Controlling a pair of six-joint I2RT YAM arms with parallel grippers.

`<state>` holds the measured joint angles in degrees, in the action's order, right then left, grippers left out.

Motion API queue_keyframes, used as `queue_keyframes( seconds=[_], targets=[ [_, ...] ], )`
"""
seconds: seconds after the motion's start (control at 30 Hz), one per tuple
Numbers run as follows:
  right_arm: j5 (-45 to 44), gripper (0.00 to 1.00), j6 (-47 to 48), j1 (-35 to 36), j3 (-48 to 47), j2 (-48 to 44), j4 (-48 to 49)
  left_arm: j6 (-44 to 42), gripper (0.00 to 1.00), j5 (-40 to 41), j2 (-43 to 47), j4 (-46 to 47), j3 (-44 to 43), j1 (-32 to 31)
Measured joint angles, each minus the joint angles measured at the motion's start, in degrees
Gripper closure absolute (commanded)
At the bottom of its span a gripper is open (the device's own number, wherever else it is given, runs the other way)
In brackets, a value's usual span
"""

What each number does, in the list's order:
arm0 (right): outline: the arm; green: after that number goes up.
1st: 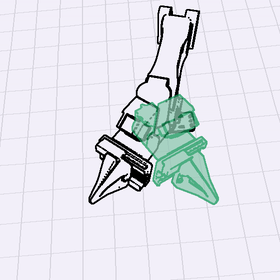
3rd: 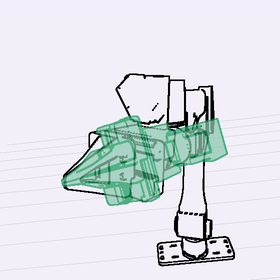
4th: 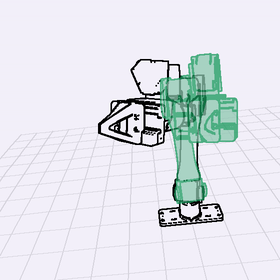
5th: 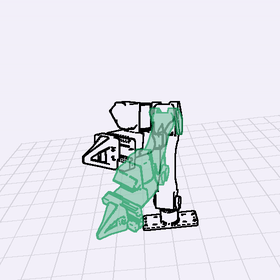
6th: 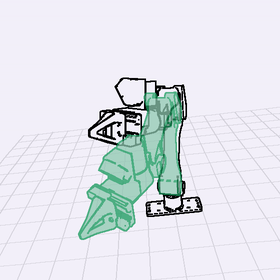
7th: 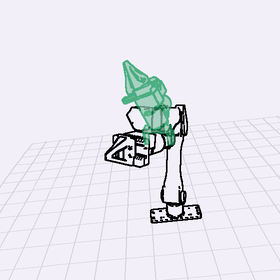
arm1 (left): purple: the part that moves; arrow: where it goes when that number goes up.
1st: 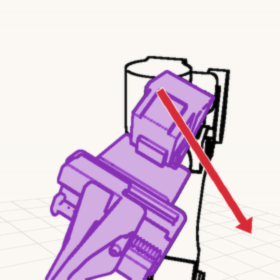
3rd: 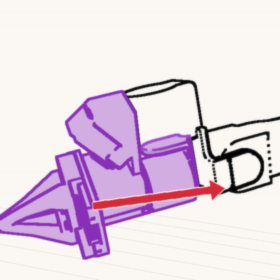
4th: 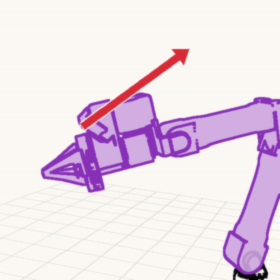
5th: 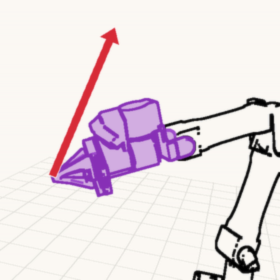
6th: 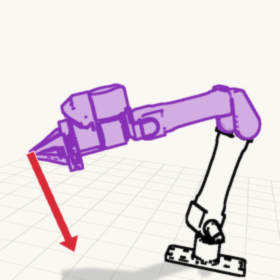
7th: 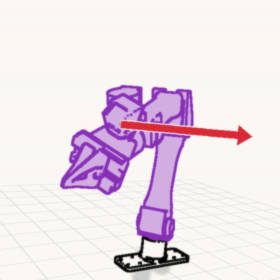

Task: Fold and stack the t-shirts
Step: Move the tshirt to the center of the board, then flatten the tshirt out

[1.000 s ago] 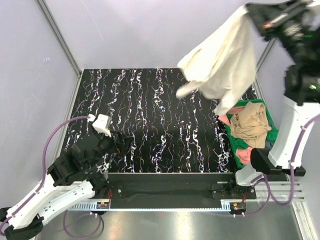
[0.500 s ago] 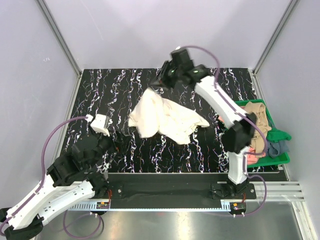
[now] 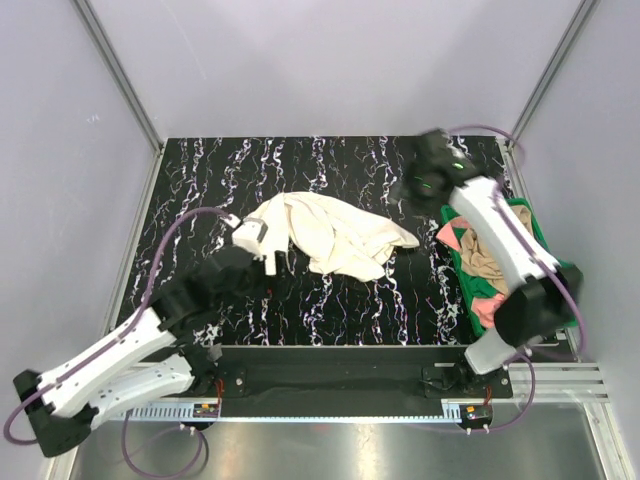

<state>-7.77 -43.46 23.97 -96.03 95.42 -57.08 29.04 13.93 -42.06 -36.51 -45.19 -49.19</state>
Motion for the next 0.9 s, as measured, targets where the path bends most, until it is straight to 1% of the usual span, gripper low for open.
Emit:
queue_keyframes(
  seconds=[0.1,0.17,0.27,0.4,0.53,0.63,0.8,0.87,0.9],
  targets=[
    [-0.74,0.38,-0.24,-8.50,14.32,-11.93,1.55,2.29,0.06,-0.50,-7.56,1.75,-1.42,0.15],
    [-0.74,0.39,-0.24,-9.68,21.24,-16.70,1.73,4.22,0.07,-0.96,-11.96,2.34,-2.82,1.64],
    [1.20,0.40,-0.72,-8.31,27.76,-18.73,3.69,8.28,0.07,-3.85,-16.57,4.61,-3.56,7.15],
    [4.22,0.40,-2.62,-7.85,35.63,-17.97,8.83,13.22,0.09,-6.88,-19.65,7.39,-2.19,13.29],
    [4.81,0.41,-3.78,-7.85,36.76,-13.57,13.25,16.04,0.09,-7.67,-22.10,8.98,1.40,16.59],
    [5.22,0.41,-3.87,-7.85,36.13,-9.27,16.72,17.16,0.08,-7.72,-23.61,9.35,3.65,17.77],
    [4.35,0.40,-4.37,-7.85,35.28,-4.26,20.59,18.10,0.07,-7.23,-27.63,12.11,3.96,18.51],
    [4.07,0.40,-4.20,-7.85,35.26,-3.50,21.92,18.18,0.07,-7.06,-30.53,14.27,3.96,18.53],
    [3.80,0.39,-3.96,-7.91,35.12,-3.13,22.40,18.18,0.09,-6.86,-32.20,15.02,3.96,18.56]
  ],
)
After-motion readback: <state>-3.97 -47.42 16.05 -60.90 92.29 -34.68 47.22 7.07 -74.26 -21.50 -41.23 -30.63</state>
